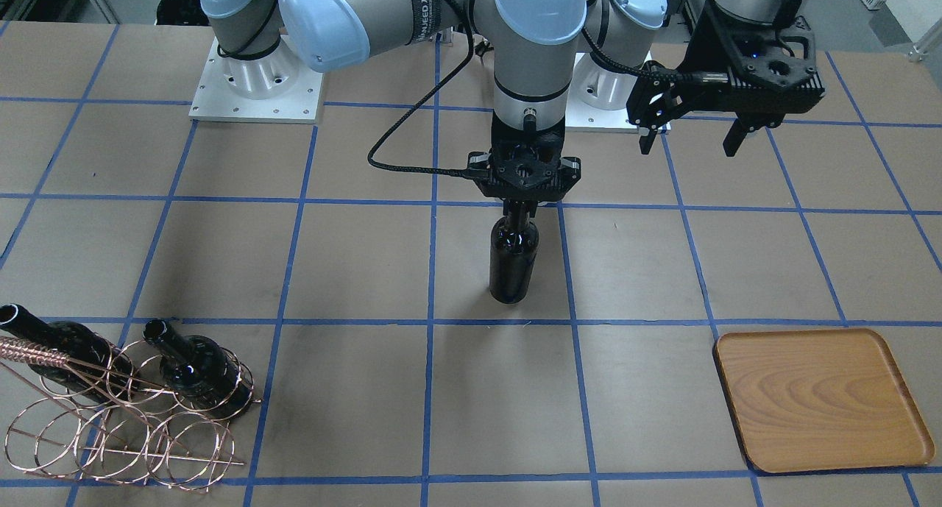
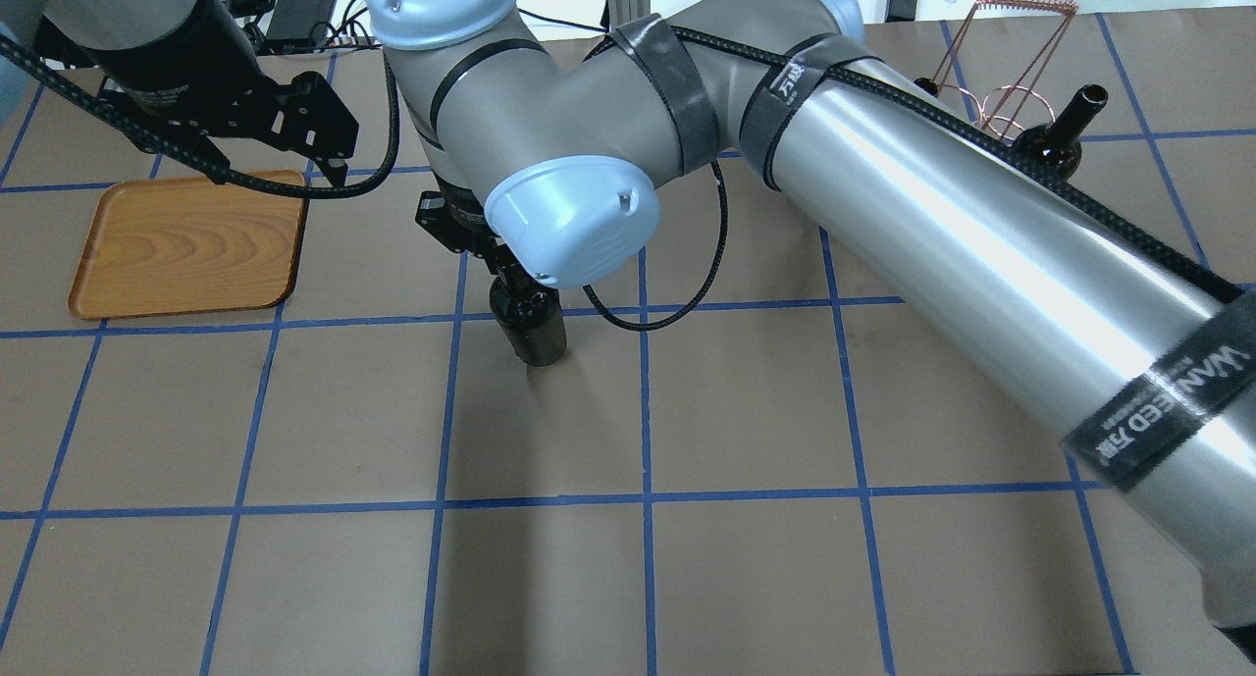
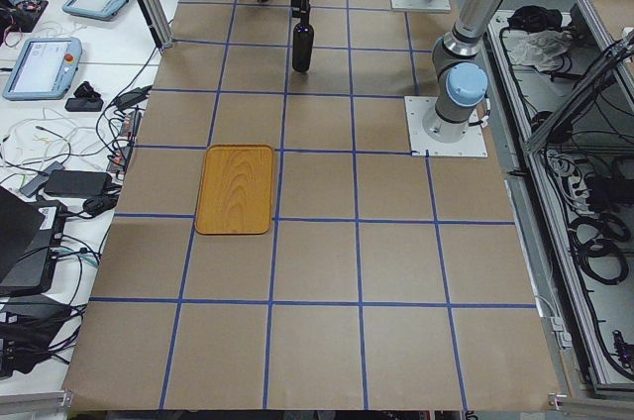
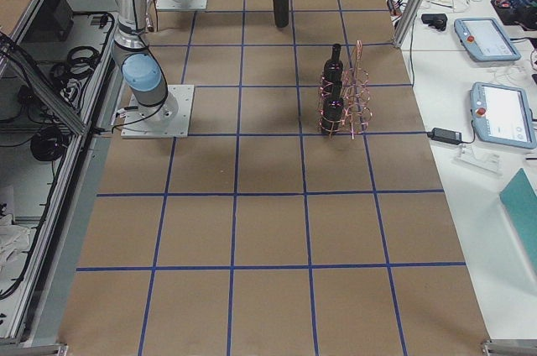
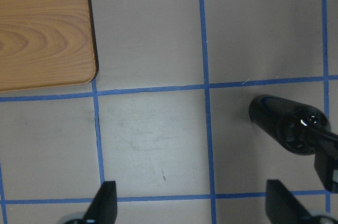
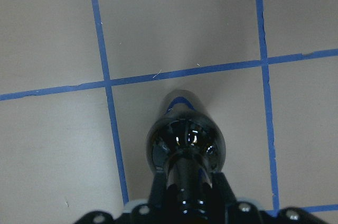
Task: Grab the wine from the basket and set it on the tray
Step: 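Carry the bottle toward the tray and stand it upright on the table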
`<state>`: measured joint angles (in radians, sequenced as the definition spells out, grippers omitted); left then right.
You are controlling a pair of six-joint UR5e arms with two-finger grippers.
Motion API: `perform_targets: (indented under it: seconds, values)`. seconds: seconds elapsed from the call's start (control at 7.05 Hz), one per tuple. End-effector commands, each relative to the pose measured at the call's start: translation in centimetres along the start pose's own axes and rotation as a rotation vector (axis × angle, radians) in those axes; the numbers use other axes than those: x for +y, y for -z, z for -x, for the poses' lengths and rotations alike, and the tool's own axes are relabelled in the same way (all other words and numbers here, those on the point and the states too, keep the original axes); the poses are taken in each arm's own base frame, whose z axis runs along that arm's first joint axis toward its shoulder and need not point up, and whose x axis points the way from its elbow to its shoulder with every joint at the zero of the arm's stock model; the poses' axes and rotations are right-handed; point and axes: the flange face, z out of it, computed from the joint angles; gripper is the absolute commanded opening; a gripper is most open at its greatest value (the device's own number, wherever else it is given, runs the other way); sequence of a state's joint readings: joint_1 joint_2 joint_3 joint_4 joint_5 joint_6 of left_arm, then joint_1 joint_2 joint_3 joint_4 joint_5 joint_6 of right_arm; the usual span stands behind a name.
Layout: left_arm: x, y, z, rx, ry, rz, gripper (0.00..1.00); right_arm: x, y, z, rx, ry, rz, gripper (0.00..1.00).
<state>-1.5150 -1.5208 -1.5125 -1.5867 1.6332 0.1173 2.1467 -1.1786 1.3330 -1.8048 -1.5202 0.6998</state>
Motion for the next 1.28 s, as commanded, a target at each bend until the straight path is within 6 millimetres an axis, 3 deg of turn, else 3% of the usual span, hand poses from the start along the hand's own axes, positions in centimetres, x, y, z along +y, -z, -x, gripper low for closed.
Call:
perform_targets:
  seconds: [0.0, 0.14, 0.43, 0.57, 0.71, 0.85, 0.99, 1.13]
  values:
    - [0.1, 0.4, 2.2, -0.002, -0.001, -0.01, 1.0, 0.2, -0.5, 0.3, 0.002, 0.004, 0.006, 0.49]
    - [0.5, 0.9, 2.4, -0.006, 0.004, -0.014, 1.0, 0.2, -0.2, 0.4, -0.009, 0.001, 0.0, 0.54]
    - [0.7, 0.6, 2.7, -0.006, 0.025, -0.017, 1.0, 0.2, 0.2, 0.3, -0.015, -0.001, -0.003, 0.92]
    - [0.9, 0.3, 2.6, -0.003, 0.03, -0.011, 1.0, 0.5, 1.8, 0.3, -0.036, -0.018, -0.017, 1.0]
    - [0.9, 0.3, 2.6, -0.001, 0.031, -0.01, 1.0, 0.8, 4.9, -0.6, -0.085, -0.028, -0.035, 1.0]
    - [1.0, 0.3, 2.2, 0.0, 0.043, -0.009, 1.0, 0.4, 8.3, -2.4, -0.132, -0.042, -0.065, 1.0]
    - [0.5, -0.6, 2.0, 0.009, 0.196, 0.007, 1.0, -2.1, 9.0, -5.3, -0.114, -0.039, -0.078, 1.0]
    - [0.2, -1.3, 0.7, 0.017, 0.232, 0.021, 1.0, -5.0, 9.9, -9.3, -0.091, 0.026, -0.096, 1.0]
